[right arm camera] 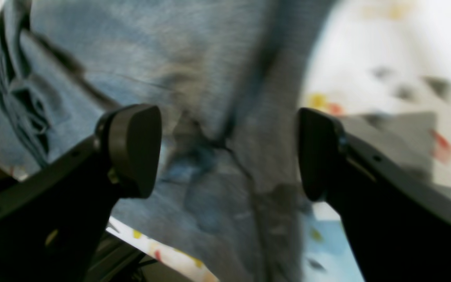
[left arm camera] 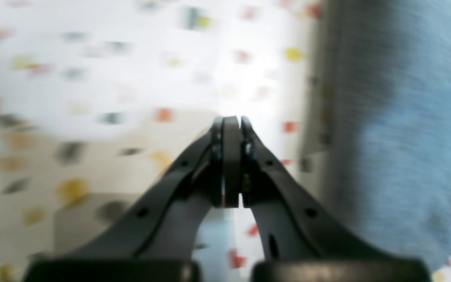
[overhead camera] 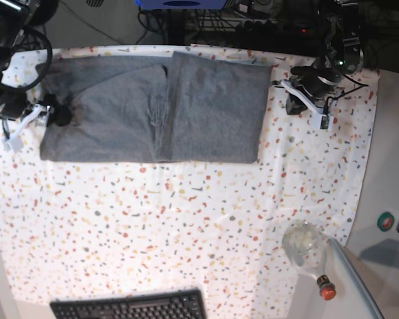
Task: Layout the t-shirt on the table in an organized manner, then fold the t-shirt properly
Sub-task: 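Release the shirt and move both grippers to the folded bundle's sides, then grasp the bundle edges with both grippers and fold it in half, then release with the left gripper and withdraw it to its corner, then lift and flip the folded bundle over with the right gripper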
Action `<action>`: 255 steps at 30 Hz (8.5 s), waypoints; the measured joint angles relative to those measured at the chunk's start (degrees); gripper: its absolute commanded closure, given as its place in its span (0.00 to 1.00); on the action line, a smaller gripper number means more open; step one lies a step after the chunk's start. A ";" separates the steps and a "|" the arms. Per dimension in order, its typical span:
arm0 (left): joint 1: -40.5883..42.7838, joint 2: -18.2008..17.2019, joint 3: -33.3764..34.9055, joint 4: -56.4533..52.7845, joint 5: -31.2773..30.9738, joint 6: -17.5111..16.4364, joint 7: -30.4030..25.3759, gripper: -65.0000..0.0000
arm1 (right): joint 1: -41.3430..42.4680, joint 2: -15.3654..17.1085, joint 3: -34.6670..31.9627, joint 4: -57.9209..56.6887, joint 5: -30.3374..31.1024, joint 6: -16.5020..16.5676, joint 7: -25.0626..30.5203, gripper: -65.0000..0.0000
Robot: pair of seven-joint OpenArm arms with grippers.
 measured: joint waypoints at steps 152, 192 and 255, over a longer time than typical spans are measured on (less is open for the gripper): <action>-8.28 7.52 28.11 -4.72 7.30 6.05 -0.90 1.00 | -6.86 -11.06 -37.73 33.42 -1.86 -23.87 -5.44 1.00; 9.51 -1.38 7.30 12.57 7.28 9.68 0.46 1.00 | -5.92 -11.06 -37.75 31.47 -1.84 -23.91 -1.66 1.00; 9.01 -3.10 -25.97 6.27 -5.01 -3.06 12.09 1.00 | -0.11 -3.02 -61.92 30.08 -0.98 -49.37 13.55 1.00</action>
